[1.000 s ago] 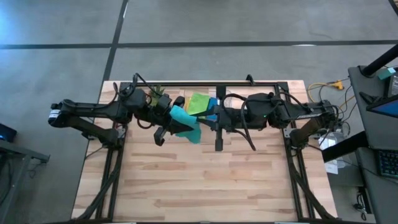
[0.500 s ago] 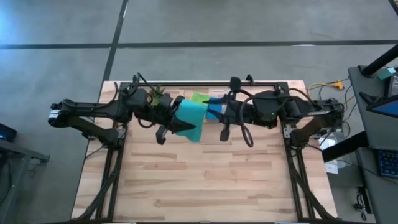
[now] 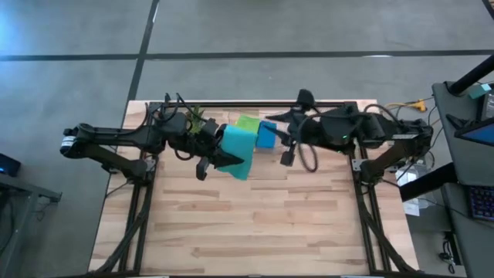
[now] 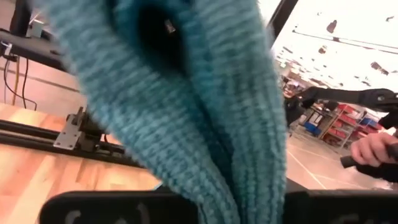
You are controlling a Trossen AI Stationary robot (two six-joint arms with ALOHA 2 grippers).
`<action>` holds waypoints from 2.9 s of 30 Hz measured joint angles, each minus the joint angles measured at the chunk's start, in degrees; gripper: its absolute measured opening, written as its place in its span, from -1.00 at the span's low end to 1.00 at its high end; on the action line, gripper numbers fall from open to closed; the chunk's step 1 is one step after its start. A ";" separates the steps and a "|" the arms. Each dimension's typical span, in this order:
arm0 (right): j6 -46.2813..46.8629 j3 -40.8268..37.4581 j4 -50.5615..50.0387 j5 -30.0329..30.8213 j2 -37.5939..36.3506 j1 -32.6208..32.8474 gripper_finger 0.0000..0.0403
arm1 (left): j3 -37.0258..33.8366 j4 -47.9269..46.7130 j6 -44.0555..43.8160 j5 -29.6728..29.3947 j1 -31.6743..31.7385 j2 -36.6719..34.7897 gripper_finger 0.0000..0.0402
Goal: Fold microfiber towels
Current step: Put the light blue microfiber towel into the transparent bin
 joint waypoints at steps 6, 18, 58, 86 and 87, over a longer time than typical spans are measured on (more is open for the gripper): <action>4.81 -0.09 -3.50 0.64 -0.41 -0.04 -0.54 | -0.04 0.15 -0.41 -0.53 0.67 0.00 -0.93; 12.64 -0.46 -11.51 1.34 -0.70 1.48 -0.54 | -0.07 -0.61 -10.35 -0.98 6.02 9.30 -0.93; 14.84 -22.34 -19.56 -0.92 -34.07 1.99 -0.74 | 25.68 -16.85 -19.87 -5.45 22.63 53.33 -0.98; 13.45 -22.34 -16.59 -2.54 -31.70 2.01 -0.74 | 26.46 -22.82 -19.40 -9.32 21.94 52.73 0.08; 13.17 -22.34 -16.57 -2.53 -31.71 1.99 -0.74 | 26.47 -22.93 -19.39 -9.32 22.01 52.62 0.11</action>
